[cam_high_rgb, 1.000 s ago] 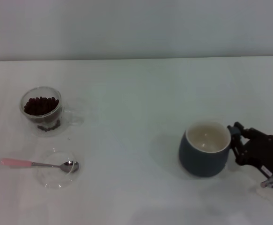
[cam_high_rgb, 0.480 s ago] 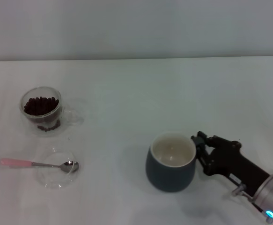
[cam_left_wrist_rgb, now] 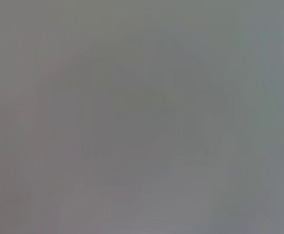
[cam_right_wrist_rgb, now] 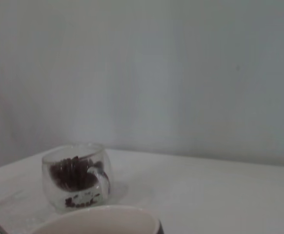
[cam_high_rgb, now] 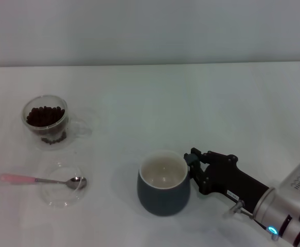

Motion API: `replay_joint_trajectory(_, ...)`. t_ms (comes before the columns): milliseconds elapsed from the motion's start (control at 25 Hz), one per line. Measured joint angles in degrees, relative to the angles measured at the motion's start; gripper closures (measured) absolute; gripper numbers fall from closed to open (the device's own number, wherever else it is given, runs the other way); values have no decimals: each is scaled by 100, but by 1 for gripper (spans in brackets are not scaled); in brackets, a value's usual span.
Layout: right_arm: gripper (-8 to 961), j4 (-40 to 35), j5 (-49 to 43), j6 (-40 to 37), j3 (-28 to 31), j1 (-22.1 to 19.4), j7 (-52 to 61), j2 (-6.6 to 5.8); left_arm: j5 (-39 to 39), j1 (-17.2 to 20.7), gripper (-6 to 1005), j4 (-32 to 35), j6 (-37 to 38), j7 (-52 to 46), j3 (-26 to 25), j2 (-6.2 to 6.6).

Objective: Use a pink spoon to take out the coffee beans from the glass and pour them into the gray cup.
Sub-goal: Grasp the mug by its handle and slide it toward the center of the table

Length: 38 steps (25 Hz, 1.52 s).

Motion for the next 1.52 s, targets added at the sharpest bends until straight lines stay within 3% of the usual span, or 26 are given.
replay_joint_trajectory(480, 783, -5, -278, 106, 23, 79, -77, -21, -7, 1, 138, 37, -17, 0, -4, 15)
replay_joint_trajectory(920, 658, -27, -307, 69, -14, 69, -45, -60, -43, -30, 138, 58, -15, 5, -27, 18)
replay_joint_trajectory(1040, 596, -88, -310, 50, -14, 4, 51, -80, -46, -12, 137, 98, -14, 5, -27, 18)
replay_joint_trajectory(1520, 177, -526, -321, -607, -379, -418, 680, -118, -7, 1, 137, 135, -14, 3, -2, 18)
